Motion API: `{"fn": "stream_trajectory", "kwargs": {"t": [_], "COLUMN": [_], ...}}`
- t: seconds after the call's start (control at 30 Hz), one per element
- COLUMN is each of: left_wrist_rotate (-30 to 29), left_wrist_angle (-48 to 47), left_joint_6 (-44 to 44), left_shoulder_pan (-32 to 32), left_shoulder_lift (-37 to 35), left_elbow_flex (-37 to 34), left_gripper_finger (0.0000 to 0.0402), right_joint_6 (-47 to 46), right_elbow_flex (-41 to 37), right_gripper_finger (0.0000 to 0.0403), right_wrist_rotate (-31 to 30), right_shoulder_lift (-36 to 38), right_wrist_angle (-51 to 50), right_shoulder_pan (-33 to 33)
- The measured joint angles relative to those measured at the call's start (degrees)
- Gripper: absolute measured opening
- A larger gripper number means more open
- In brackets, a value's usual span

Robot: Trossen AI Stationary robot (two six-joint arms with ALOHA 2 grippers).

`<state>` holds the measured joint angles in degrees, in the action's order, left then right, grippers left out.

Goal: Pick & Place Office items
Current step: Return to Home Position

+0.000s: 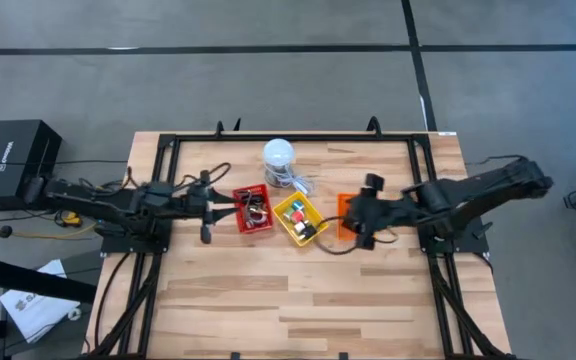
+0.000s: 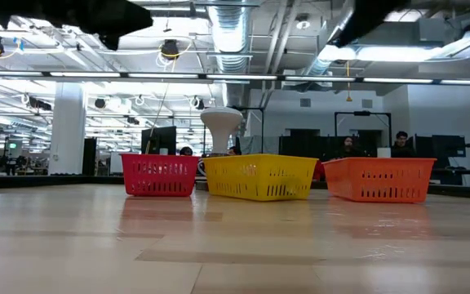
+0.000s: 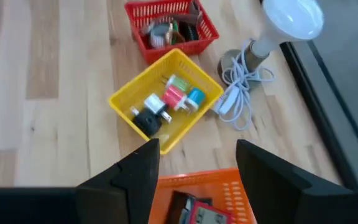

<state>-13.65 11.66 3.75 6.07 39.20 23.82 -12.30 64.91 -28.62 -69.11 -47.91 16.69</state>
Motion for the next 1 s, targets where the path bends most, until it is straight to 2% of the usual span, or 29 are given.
{"fn": "stream_trajectory", "kwargs": {"t": [0.1, 0.33, 0.53, 0.83, 1.0], "left_wrist_rotate": [0.01, 0.02, 0.2, 5.01, 5.11], "left_wrist_angle": [1.91, 7.3, 12.75, 15.89, 18.62], "left_joint_6": [0.65, 3.61, 3.73, 3.97, 5.22], "left_shoulder_pan": [0.0, -0.02, -0.02, -0.02, -0.02], "left_shoulder_lift": [-5.24, -16.23, -23.19, -26.86, -26.84], "left_elbow_flex": [-3.89, -12.88, -18.18, -21.87, -23.5], "left_gripper_finger": [0.0076, 0.0068, 0.0064, 0.006, 0.0055], "right_joint_6": [0.5, 11.55, 15.62, 15.53, 15.83], "right_elbow_flex": [-9.89, -31.73, -42.77, -52.21, -56.25], "right_gripper_finger": [0.0199, 0.019, 0.0189, 0.0189, 0.0189], "right_wrist_rotate": [-0.1, 0.01, -0.01, 0.02, 0.1], "right_shoulder_lift": [8.63, 28.04, 39.04, 57.97, 67.34], "right_wrist_angle": [7.34, 33.09, 47.09, 47.29, 46.19], "right_shoulder_pan": [0.99, 3.25, 2.6, 2.6, 2.59]}}
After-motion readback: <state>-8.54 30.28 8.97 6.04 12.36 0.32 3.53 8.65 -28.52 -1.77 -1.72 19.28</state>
